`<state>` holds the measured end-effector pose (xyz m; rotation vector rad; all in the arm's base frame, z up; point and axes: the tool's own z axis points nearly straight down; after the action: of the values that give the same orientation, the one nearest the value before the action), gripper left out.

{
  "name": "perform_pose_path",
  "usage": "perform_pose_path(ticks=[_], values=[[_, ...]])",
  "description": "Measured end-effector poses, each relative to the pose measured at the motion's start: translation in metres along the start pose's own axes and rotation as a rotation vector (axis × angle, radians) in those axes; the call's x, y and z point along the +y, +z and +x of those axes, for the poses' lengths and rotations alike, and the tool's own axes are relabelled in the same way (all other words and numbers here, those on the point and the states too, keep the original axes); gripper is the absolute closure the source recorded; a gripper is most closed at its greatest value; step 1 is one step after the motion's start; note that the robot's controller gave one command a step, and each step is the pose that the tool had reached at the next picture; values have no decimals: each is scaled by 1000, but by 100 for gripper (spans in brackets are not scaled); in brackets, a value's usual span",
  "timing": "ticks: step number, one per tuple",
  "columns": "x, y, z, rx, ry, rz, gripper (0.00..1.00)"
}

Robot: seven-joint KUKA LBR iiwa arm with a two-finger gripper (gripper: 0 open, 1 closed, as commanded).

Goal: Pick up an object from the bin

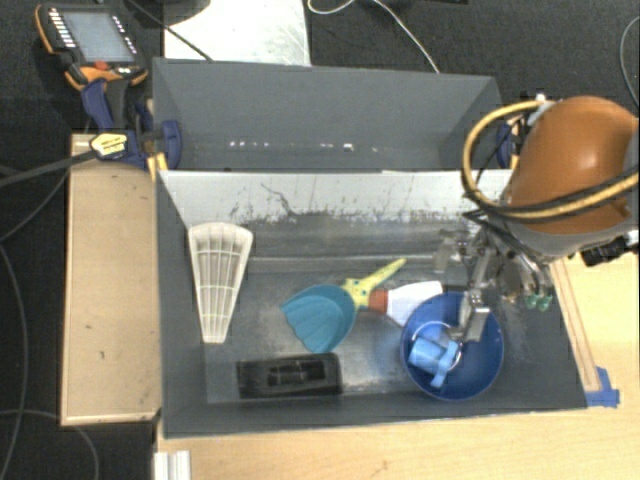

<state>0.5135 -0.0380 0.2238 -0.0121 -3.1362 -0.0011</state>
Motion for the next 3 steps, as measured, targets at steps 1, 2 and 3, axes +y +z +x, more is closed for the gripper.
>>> perform_pose_path(ticks=[1,2,3], values=[[0,-4,-2,-9,-2,1,0],[13,85,8,-6,1,0,0],[45,102,-1,-15,-15,1,100]])
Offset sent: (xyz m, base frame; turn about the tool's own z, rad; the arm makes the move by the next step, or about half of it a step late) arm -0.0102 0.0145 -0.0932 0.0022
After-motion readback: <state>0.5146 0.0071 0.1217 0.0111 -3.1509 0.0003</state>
